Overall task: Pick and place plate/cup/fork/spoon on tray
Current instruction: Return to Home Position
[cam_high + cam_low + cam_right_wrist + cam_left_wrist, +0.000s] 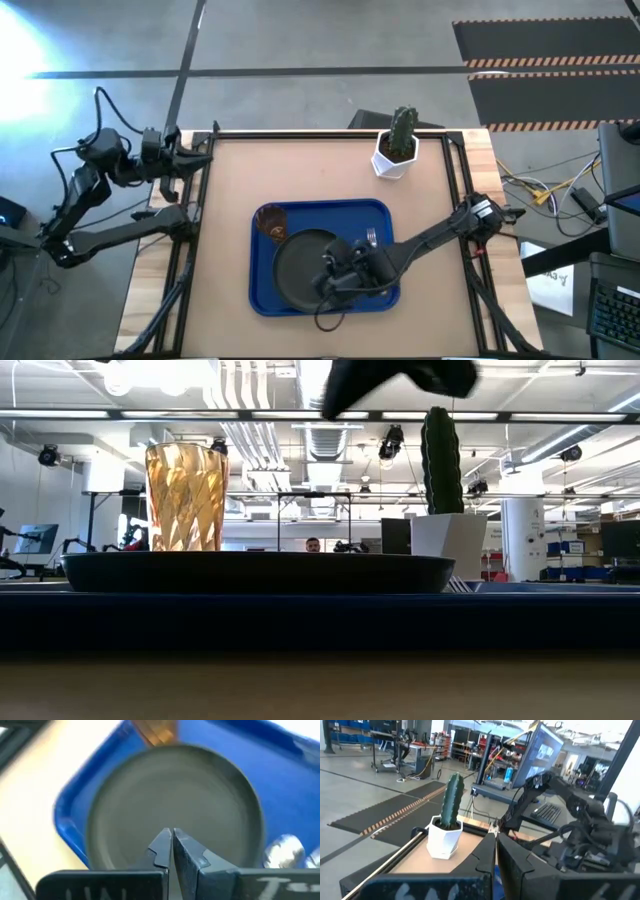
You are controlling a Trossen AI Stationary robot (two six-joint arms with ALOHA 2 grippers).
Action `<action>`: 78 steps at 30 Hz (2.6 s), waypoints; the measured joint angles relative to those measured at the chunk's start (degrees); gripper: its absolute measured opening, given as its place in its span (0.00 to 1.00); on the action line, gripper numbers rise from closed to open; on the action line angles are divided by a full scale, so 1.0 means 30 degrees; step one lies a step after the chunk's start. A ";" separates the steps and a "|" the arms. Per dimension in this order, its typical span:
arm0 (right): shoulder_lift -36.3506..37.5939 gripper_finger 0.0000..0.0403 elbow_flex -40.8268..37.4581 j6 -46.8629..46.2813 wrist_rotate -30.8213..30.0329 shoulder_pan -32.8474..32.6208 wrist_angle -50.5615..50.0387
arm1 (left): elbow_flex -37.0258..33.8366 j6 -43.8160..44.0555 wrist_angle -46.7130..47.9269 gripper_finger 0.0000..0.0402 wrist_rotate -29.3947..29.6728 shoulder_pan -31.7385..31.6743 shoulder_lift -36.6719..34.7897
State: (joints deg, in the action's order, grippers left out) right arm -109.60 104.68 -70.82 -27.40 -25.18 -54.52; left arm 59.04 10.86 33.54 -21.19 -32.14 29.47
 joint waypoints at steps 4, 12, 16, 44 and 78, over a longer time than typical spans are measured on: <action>0.0000 0.02 0.0000 0.2442 -0.0023 0.0710 0.0949 | -0.0406 -0.0244 0.0017 0.00 -0.0006 0.0000 0.0194; 0.0491 0.02 -0.0007 0.2978 0.1196 0.0965 -0.1553 | -0.0499 -0.1118 0.1882 0.00 -0.1110 0.0013 0.0049; 0.1210 0.02 -0.0015 0.2668 0.0352 0.0980 -0.2452 | -0.0384 -0.1749 0.2184 0.00 -0.1996 0.0007 -0.0768; 0.7255 0.02 -0.0015 0.4207 -0.5217 -0.1522 -0.7166 | -0.0463 -0.1745 0.4995 0.00 -0.1989 0.0000 -0.3932; 0.8794 0.02 0.2921 1.0794 -0.5549 -0.4870 -0.7899 | -0.0902 -0.1446 0.6575 0.00 -0.2011 0.0001 -0.5197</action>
State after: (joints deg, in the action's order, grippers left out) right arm -83.22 113.45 -38.44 -44.05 -39.79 -78.22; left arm 56.33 6.52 53.26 -27.22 -32.14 13.88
